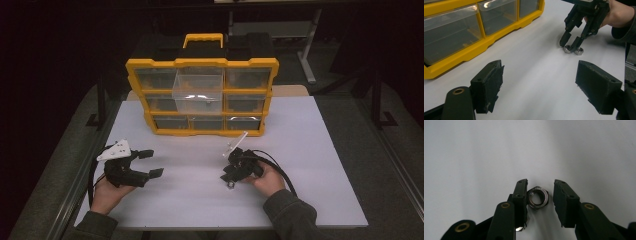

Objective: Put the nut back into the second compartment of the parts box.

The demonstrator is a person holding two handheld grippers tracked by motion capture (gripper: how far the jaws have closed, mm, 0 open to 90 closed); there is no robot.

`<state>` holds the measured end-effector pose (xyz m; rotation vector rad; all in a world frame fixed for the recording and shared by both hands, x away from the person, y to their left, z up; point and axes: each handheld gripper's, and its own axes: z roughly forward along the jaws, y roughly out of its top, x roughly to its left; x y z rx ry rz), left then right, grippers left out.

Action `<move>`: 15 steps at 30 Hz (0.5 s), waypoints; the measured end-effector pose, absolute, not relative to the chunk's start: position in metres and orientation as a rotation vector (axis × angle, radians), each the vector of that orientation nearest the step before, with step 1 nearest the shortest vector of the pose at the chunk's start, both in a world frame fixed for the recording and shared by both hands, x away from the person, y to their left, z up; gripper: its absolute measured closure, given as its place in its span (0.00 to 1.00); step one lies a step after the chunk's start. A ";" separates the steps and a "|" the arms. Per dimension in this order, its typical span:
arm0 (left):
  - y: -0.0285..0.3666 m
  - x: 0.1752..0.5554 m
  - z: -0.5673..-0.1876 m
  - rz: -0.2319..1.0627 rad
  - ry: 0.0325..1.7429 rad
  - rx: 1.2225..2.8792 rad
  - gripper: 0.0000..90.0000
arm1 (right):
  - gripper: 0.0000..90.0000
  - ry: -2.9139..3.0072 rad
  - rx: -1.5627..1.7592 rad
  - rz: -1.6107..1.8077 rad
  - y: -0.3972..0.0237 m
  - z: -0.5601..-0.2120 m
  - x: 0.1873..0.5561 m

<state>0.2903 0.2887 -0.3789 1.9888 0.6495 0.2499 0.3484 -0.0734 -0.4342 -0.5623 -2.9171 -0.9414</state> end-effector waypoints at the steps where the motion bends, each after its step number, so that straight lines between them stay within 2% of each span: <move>1: 0.289 0.290 -0.379 0.250 0.649 1.990 0.24 | 0.70 -2.918 -0.566 -0.939 -0.073 -0.434 0.348; 15: 0.289 0.290 -0.379 0.246 0.646 1.989 0.24 | 0.76 -2.938 -0.546 -0.929 -0.074 -0.435 0.347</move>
